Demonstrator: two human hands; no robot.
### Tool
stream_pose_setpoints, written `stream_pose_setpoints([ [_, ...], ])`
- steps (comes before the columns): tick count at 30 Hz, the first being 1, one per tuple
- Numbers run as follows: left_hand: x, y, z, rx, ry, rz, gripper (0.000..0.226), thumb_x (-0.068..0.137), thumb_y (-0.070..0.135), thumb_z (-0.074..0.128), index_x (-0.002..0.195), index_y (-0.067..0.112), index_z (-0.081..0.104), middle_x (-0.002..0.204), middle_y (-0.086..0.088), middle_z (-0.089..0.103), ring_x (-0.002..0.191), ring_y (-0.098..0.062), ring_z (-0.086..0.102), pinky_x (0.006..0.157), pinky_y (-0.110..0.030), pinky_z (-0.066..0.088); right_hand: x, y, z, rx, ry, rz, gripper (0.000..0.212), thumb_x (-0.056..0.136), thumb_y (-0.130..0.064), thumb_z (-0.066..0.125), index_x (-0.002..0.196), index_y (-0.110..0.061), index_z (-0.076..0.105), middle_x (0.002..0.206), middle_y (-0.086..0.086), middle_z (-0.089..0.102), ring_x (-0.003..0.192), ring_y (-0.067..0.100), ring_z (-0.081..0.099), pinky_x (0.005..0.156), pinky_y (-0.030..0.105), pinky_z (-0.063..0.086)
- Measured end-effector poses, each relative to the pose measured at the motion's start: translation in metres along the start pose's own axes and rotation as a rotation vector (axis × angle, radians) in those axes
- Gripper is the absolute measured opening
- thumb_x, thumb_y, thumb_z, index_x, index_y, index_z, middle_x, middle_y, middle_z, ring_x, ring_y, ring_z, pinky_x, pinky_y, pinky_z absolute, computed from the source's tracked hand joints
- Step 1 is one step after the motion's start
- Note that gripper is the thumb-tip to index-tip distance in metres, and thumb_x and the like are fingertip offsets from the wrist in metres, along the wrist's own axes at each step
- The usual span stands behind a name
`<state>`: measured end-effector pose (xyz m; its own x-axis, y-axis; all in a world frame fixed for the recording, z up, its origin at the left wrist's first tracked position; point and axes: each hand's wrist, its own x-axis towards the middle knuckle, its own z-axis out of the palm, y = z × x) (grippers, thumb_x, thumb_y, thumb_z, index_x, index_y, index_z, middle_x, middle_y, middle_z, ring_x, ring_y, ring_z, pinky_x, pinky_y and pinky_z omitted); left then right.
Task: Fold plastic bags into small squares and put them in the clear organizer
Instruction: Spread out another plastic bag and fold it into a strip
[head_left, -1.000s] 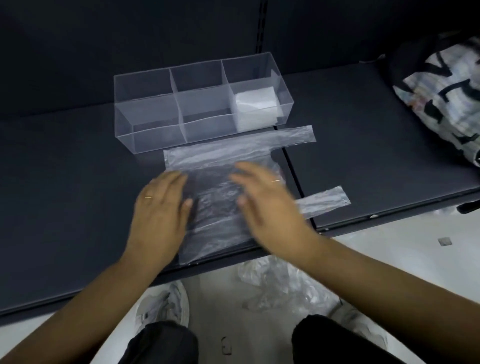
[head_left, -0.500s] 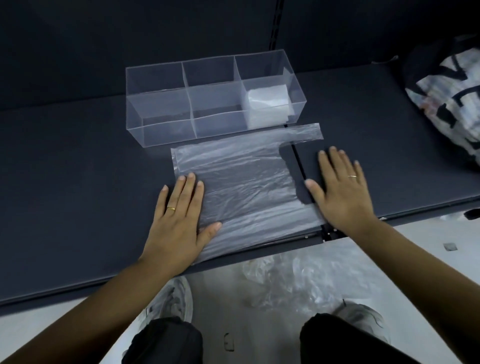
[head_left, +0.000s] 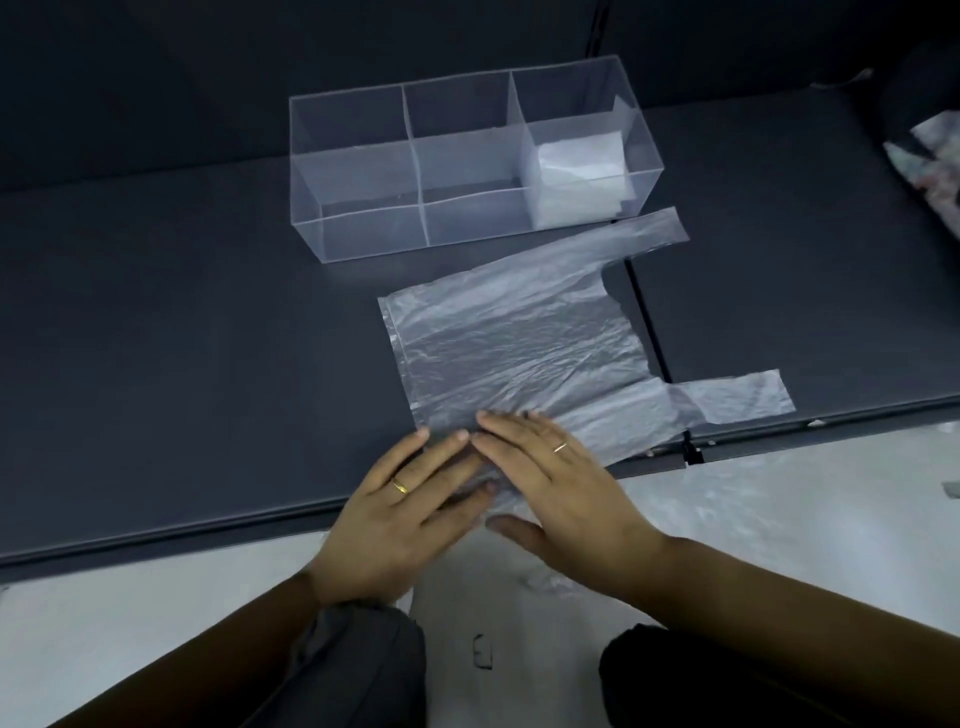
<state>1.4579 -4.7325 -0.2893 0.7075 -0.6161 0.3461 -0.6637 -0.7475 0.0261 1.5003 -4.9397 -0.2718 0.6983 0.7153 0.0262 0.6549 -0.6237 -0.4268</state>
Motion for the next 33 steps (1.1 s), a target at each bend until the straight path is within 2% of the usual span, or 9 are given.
stream_pose_setpoints([
  [4,0.018,0.008,-0.008,-0.134,0.075,-0.042,0.025,0.096,0.017,0.052,0.104,0.015,0.076,0.118,-0.002,0.069,0.116,-0.021,0.061,0.099,-0.041,0.047,-0.004,0.008,-0.003,0.051,0.163,0.022,0.038,0.087,-0.030,0.061,0.116,-0.006,0.066,0.127,0.008,0.062,0.116,0.024,0.060,0.098,0.038,0.047],
  [8,0.030,0.003,-0.031,-0.500,0.049,-0.416,0.025,0.093,0.027,0.053,0.099,0.018,0.076,0.103,0.006,0.073,0.100,-0.008,0.068,0.084,-0.032,0.053,-0.020,0.032,-0.024,-0.018,0.330,0.091,0.016,0.088,-0.021,0.065,0.089,-0.009,0.075,0.106,0.004,0.072,0.093,0.024,0.069,0.088,0.039,0.051],
  [13,0.039,-0.032,-0.074,-0.883,-0.102,-0.805,0.013,0.084,0.042,0.060,0.095,0.041,0.068,0.084,0.022,0.072,0.077,0.002,0.068,0.070,-0.008,0.048,-0.058,0.061,-0.074,-0.002,0.229,0.382,0.017,0.089,-0.036,0.065,0.080,-0.025,0.073,0.075,-0.012,0.069,0.071,0.011,0.065,0.070,0.020,0.043],
  [15,0.041,-0.047,-0.088,-0.995,-0.122,-0.878,0.015,0.076,0.039,0.064,0.088,0.039,0.073,0.083,0.016,0.074,0.079,0.002,0.069,0.073,-0.004,0.046,-0.072,0.067,-0.098,0.168,0.151,0.510,0.010,0.082,-0.044,0.060,0.074,-0.045,0.066,0.075,-0.025,0.067,0.073,-0.007,0.063,0.064,0.004,0.039],
  [18,0.045,-0.064,-0.100,-1.126,-0.132,-0.947,0.021,0.067,0.040,0.070,0.084,0.030,0.077,0.085,0.007,0.076,0.080,-0.002,0.070,0.071,-0.006,0.047,-0.082,0.082,-0.121,0.334,0.082,0.592,0.012,0.073,-0.052,0.060,0.074,-0.046,0.070,0.073,-0.029,0.066,0.069,-0.015,0.059,0.062,-0.003,0.038],
  [21,0.056,-0.083,-0.093,-1.145,-0.137,-1.044,0.027,0.065,0.040,0.072,0.086,0.024,0.078,0.087,0.004,0.076,0.082,-0.001,0.069,0.071,-0.007,0.047,-0.070,0.098,-0.134,0.577,0.136,0.630,0.011,0.073,-0.040,0.068,0.075,-0.031,0.074,0.062,-0.012,0.066,0.055,-0.004,0.055,0.054,0.002,0.038],
  [24,0.068,-0.104,-0.070,-1.086,-0.136,-1.167,0.029,0.064,0.042,0.073,0.083,0.020,0.077,0.086,0.006,0.076,0.080,0.001,0.067,0.078,-0.015,0.044,-0.040,0.121,-0.133,0.667,0.184,0.688,0.014,0.076,-0.039,0.070,0.077,-0.026,0.075,0.066,-0.014,0.064,0.061,-0.005,0.053,0.059,0.002,0.038],
  [28,0.076,-0.124,-0.035,-0.932,-0.060,-1.245,0.015,0.077,0.036,0.076,0.074,0.022,0.075,0.073,0.007,0.074,0.061,0.004,0.062,0.059,-0.008,0.045,0.002,0.152,-0.118,0.608,0.265,0.796,0.012,0.085,-0.024,0.072,0.074,-0.018,0.072,0.066,-0.014,0.064,0.059,-0.007,0.052,0.057,0.001,0.038],
  [33,0.074,-0.131,-0.008,-0.743,0.041,-1.236,0.017,0.081,0.036,0.074,0.070,0.023,0.071,0.059,0.014,0.067,0.047,0.004,0.055,0.054,-0.011,0.043,0.026,0.165,-0.101,0.437,0.348,0.843,0.019,0.084,-0.027,0.073,0.071,-0.014,0.071,0.068,-0.005,0.064,0.060,-0.005,0.054,0.054,0.001,0.036],
])
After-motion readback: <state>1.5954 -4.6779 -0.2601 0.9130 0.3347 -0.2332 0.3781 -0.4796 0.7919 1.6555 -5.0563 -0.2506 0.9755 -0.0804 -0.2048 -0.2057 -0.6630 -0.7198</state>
